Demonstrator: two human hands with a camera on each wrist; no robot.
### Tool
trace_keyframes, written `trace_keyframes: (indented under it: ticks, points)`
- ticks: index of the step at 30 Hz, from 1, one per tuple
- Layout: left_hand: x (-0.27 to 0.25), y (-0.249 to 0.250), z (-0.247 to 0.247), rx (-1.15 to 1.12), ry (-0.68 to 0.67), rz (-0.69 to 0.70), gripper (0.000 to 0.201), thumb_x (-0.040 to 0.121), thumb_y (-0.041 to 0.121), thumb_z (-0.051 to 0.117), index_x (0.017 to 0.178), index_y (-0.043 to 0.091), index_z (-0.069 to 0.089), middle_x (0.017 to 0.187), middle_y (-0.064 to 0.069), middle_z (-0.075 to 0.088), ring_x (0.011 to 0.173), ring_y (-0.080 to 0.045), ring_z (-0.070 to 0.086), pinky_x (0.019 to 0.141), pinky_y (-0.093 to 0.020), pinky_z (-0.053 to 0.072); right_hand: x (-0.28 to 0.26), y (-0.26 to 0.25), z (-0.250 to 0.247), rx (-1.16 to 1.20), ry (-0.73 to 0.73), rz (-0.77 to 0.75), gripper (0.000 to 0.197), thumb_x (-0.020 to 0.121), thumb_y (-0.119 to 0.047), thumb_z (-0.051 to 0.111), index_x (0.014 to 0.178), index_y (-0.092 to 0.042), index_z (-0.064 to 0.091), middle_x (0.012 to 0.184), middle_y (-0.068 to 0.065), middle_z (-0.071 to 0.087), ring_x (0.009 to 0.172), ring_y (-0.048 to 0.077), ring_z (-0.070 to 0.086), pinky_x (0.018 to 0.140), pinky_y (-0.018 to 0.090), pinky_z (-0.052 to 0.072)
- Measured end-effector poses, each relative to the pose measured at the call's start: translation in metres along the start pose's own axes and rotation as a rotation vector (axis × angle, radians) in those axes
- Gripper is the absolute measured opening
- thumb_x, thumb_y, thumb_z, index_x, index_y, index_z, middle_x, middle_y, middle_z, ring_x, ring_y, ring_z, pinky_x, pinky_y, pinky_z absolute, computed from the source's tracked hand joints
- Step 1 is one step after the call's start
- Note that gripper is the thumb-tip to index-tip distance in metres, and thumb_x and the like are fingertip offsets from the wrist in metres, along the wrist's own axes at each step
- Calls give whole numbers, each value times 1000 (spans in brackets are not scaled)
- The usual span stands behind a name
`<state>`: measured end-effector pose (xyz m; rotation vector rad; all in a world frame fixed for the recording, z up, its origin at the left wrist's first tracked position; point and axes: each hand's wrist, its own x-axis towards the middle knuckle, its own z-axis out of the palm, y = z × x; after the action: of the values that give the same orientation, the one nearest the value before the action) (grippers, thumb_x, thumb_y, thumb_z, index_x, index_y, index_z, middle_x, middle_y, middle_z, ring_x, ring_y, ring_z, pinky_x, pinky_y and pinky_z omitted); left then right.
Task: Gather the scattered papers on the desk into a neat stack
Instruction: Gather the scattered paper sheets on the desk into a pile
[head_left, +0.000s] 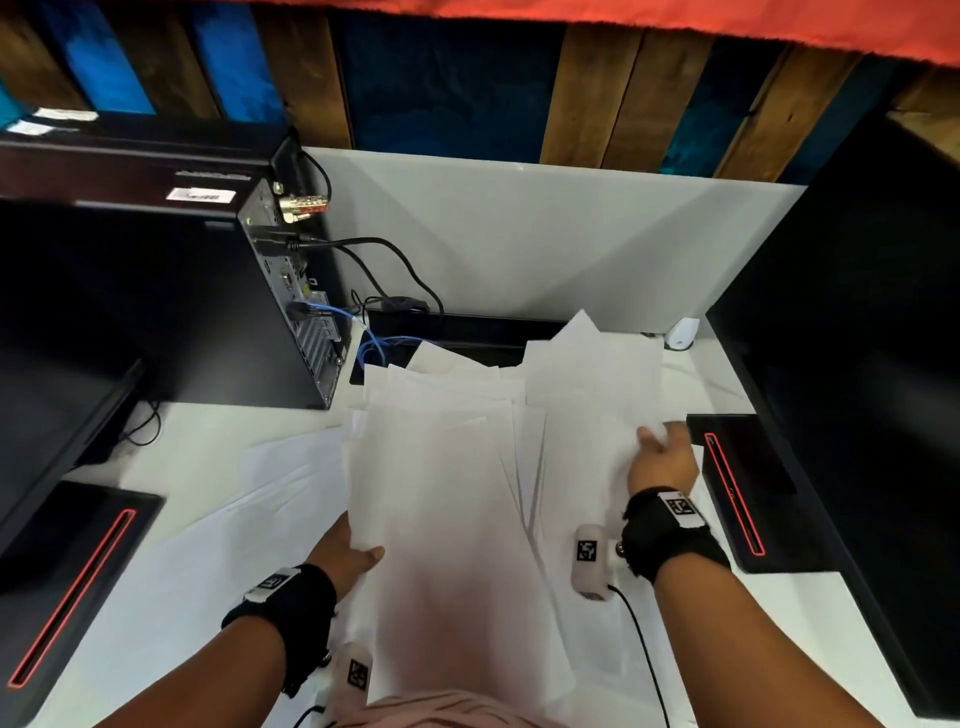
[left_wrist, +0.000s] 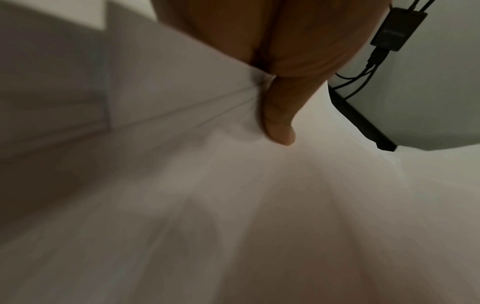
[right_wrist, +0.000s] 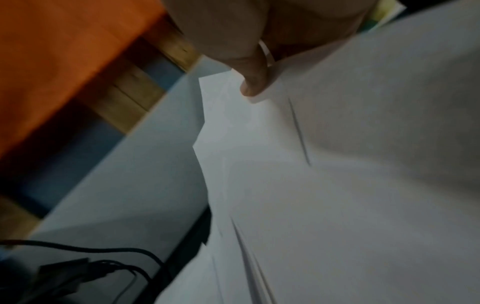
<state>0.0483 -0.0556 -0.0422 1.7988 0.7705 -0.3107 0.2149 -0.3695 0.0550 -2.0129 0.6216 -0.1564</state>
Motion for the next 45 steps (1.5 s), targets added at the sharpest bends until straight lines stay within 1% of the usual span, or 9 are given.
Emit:
trace_keyframes:
  ticks: [6, 10, 15, 19, 23, 29, 34, 37, 45]
  points:
    - [-5, 6, 1, -14, -13, -11, 59, 81, -3, 67, 134, 5, 43, 122, -15, 59, 114, -29, 56, 99, -37, 41, -22, -81, -47, 174, 185, -540, 10, 96, -13, 49, 98, -6, 56, 79, 3, 57, 63, 2, 51, 60, 8, 40]
    - [-9, 12, 0, -7, -21, -25, 59, 83, -3, 64, 136, 4, 41, 126, -17, 57, 118, -30, 55, 99, -35, 40, -47, -120, -70, 391, 247, -699, 24, 96, -10, 49, 88, -33, 48, 82, -17, 55, 74, -17, 55, 70, 1, 40]
    - [-14, 22, 1, 62, -25, -52, 56, 90, 3, 59, 140, 1, 34, 137, -13, 48, 127, -29, 47, 104, -31, 35, -65, -137, -87, 510, 304, -787, 19, 96, -6, 46, 97, -25, 43, 88, -18, 51, 82, -15, 54, 79, 6, 41]
    - [-20, 31, 1, 66, -32, -86, 52, 97, 12, 49, 143, 0, 28, 147, -15, 38, 135, -29, 38, 108, -31, 30, -65, -143, -89, 478, 246, -760, 22, 95, -7, 48, 94, -29, 43, 87, -19, 51, 80, -16, 54, 76, 5, 42]
    - [-21, 35, 0, -67, -21, -169, 66, 98, 48, 34, 149, 9, 21, 156, -10, 23, 144, -25, 23, 116, -35, 17, -53, -128, -67, 319, 84, -653, 9, 95, -11, 50, 102, -13, 56, 84, -12, 56, 75, -7, 55, 69, 0, 40]
    - [-19, 36, -5, -348, -45, -287, 112, 54, 95, 37, 142, 26, 41, 143, -5, 48, 132, -29, 43, 114, -46, 28, -45, -77, 2, -38, -232, -519, 19, 95, -8, 50, 110, -6, 59, 91, 12, 65, 83, 22, 58, 70, 16, 35]
    - [-20, 29, 3, -79, -115, -107, 93, 71, 54, 72, 144, 13, 33, 140, -3, 48, 128, -23, 46, 106, -32, 35, -58, -37, 47, -192, -408, -335, 29, 96, -14, 50, 124, -5, 51, 114, 21, 63, 106, 30, 60, 76, 18, 36]
    - [-17, 22, 6, 161, -11, -120, 67, 90, 20, 61, 144, 0, 26, 147, -14, 39, 134, -29, 41, 110, -31, 33, -67, -6, 58, -337, -585, -114, 55, 97, -27, 49, 145, -7, 29, 140, 19, 47, 127, 32, 48, 101, 31, 39]
    - [-17, 27, 10, 99, 82, -124, 55, 99, 18, 44, 145, -4, 22, 153, -20, 28, 140, -31, 30, 108, -28, 28, -91, 50, 42, -660, -786, -36, 55, 100, -8, 33, 150, -5, 12, 152, 15, 29, 137, 25, 36, 109, 26, 27]
